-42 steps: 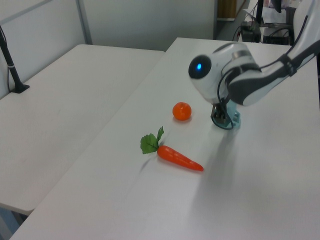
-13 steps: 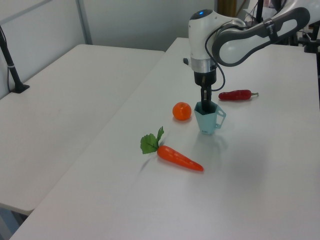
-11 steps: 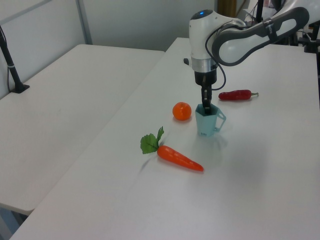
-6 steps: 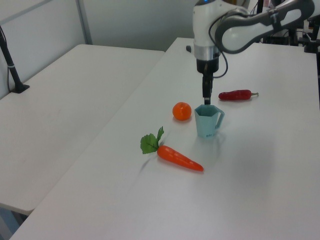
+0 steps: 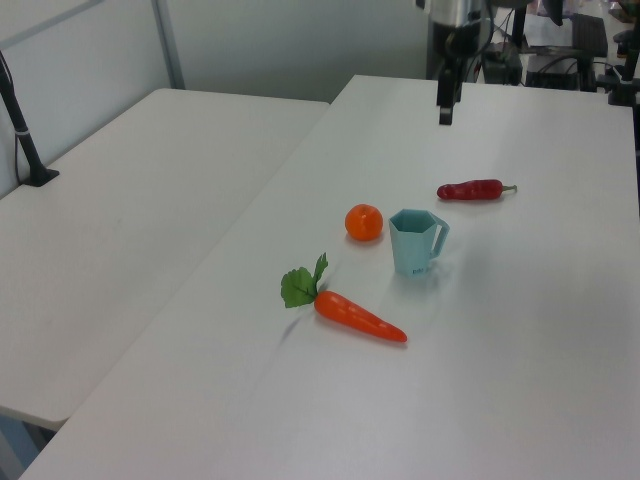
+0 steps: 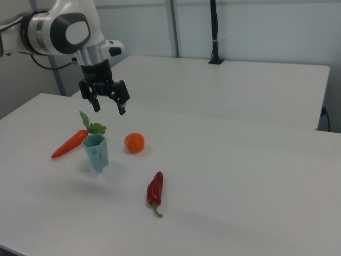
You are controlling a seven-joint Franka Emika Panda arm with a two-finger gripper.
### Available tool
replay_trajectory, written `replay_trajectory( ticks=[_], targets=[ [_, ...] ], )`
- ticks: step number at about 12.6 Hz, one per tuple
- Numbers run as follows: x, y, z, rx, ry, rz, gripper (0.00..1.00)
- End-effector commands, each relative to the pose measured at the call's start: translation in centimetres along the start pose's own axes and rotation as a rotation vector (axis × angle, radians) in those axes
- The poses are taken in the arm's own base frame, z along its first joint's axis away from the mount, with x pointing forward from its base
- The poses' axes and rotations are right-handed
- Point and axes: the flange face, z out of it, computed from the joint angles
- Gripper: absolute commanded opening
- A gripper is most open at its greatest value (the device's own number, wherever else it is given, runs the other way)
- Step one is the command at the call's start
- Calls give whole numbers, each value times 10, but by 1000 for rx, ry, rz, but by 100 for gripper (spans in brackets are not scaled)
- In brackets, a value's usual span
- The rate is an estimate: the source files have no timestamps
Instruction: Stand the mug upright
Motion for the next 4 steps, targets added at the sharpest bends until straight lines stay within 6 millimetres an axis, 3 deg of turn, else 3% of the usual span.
replay_trajectory(
  ticks=[1,4],
  targets=[
    [-22,4,-19,6,-13,37,100],
    [-24,6,-25,0,-6,40,100]
  ],
)
